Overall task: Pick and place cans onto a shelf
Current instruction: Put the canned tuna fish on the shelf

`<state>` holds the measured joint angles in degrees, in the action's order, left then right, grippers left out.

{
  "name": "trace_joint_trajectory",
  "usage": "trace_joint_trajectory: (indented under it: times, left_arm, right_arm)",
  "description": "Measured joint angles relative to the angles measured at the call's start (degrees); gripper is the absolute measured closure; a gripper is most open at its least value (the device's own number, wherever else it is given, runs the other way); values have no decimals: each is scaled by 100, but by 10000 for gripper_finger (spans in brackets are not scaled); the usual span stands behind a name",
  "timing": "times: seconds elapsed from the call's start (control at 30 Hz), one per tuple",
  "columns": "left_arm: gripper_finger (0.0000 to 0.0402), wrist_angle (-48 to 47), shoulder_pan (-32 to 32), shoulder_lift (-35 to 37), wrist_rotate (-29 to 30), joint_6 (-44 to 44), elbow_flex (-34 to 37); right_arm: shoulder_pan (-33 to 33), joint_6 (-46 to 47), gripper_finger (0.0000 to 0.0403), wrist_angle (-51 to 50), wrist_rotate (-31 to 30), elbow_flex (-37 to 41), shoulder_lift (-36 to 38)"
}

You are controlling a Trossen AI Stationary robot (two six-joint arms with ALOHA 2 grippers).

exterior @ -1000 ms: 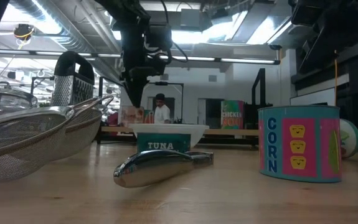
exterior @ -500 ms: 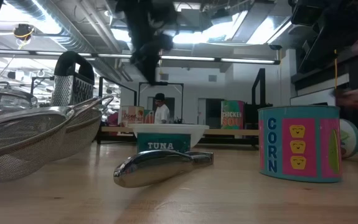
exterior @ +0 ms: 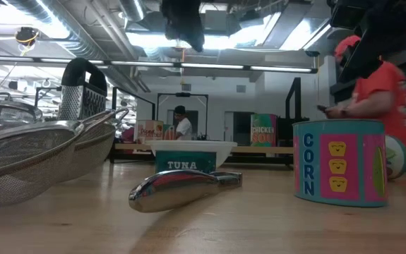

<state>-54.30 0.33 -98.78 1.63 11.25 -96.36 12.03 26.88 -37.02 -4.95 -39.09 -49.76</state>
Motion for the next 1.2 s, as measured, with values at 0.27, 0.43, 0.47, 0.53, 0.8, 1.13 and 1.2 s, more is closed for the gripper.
trace_joint_trajectory:
  times: [0.27, 0.43, 0.47, 0.53, 0.8, 1.13, 1.2]
  left_arm:
    - [322, -2, -1200, -12, 50, 630, 0]
    - [322, 150, -1826, -220, 87, 1094, 3]
    - [322, 232, -1926, -280, 115, 1161, 2]
    - [322, 240, -2122, -427, 257, 1312, 2]
    - [323, 340, -2522, -1000, 753, 1398, 4]
    - [327, 350, -2493, -1756, 899, 1370, 6]
    - [327, 373, -2483, -1892, 980, 1368, 7]
  right_arm:
    - [0, -7, 228, -1, 0, 0, 0]
    - [0, -23, 228, -6, 0, 0, 0]
    - [-2, -23, 228, -4, 0, 0, 0]
    - [0, -25, 228, -8, 0, 0, 0]
    - [-1, -29, 228, -8, 0, 0, 0]
    - [-1, -38, 228, -1, 0, 0, 0]
    - [-1, -38, 228, -3, 0, 0, 0]
